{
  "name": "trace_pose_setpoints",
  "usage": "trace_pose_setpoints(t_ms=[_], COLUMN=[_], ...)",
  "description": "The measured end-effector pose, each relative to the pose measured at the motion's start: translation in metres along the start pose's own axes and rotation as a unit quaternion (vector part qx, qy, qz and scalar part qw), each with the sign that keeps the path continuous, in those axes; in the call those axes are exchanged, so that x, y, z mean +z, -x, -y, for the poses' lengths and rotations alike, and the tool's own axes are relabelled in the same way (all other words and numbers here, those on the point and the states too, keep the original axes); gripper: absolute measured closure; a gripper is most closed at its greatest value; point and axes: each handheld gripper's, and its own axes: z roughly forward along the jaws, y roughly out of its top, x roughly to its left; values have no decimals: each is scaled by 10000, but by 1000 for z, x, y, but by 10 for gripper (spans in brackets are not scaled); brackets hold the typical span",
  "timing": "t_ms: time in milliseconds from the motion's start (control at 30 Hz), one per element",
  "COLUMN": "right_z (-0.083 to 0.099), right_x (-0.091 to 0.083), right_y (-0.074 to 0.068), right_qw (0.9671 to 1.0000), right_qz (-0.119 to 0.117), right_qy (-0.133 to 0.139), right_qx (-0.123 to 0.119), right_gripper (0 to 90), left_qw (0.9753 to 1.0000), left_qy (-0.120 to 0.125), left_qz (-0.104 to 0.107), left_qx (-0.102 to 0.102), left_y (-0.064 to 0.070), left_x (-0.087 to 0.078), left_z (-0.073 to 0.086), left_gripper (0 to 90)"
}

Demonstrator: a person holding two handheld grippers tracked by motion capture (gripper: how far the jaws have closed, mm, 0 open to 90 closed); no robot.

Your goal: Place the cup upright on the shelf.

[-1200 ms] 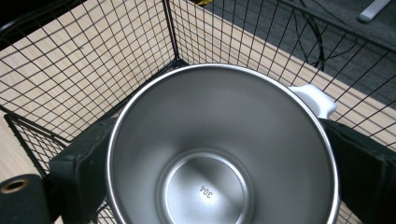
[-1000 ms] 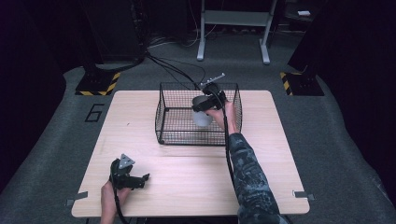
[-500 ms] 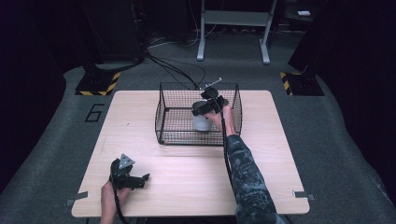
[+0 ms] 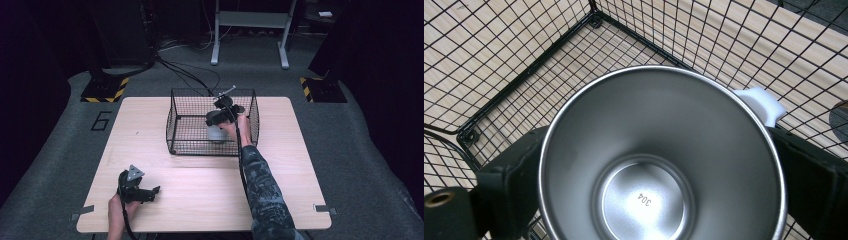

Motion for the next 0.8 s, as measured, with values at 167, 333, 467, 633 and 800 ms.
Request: trace_pose_setpoints(t_ms=[167, 333, 467, 633, 800], right_z=[3, 7, 10, 12, 14], right_x=[-1, -3, -4, -5, -5], right_y=[-2, -5, -6, -6, -8], right_qw=[9996, 9994, 9993, 9990, 9989], right_qz=[62, 98, 120, 165, 200], right_qy=[-77, -89, -99, -71, -66], right_qx=[-279, -333, -338, -404, -420], right_gripper=[58, 56, 55, 55, 54], left_qw=[10000, 10000, 10000, 10000, 10000], left_qy=[-27, -13, -31, -31, -31], left_qz=[-22, -17, -17, -16, -15], left_qx=[63, 45, 51, 52, 50], left_y=[-1, -1, -1, -1, -1], left_x=[-1, 0, 0, 0, 0], left_z=[0, 0, 0, 0, 0], left_gripper=[5, 5, 5, 5, 5])
